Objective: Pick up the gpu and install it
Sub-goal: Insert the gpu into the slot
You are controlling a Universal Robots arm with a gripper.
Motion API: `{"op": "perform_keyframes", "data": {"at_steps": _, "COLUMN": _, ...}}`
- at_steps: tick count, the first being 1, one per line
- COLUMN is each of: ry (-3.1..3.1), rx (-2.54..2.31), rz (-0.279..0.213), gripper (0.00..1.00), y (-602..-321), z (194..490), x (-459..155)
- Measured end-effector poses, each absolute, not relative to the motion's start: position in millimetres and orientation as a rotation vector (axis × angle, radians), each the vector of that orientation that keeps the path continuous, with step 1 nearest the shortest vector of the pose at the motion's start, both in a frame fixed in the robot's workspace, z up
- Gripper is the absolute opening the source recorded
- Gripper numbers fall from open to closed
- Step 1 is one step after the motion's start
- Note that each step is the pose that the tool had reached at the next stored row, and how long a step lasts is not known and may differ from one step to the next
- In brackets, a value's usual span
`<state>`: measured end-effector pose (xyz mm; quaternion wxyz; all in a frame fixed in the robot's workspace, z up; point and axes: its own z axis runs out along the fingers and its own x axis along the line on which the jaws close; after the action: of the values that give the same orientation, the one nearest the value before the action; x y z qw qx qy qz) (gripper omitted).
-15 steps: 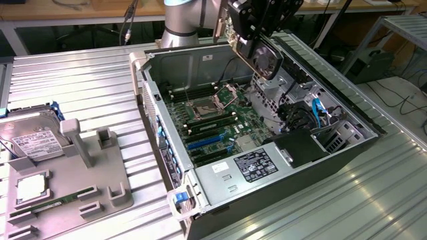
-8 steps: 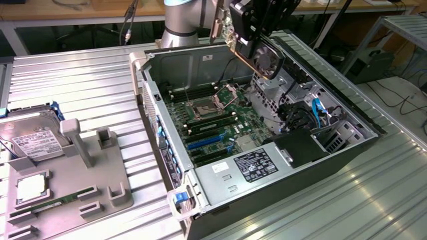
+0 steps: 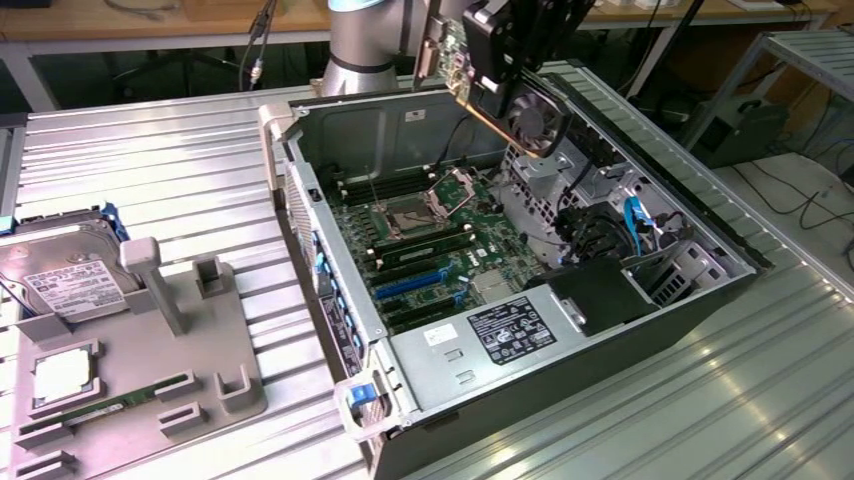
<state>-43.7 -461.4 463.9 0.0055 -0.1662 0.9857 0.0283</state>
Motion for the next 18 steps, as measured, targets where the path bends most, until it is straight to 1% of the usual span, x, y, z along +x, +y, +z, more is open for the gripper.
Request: {"op": "perform_keyframes", "data": {"at_steps": 18, "ry": 3.04, "rx": -0.761, "rz": 0.091, "gripper": 0.28, "y": -461.5, "z": 463.9, "x": -43.7}}
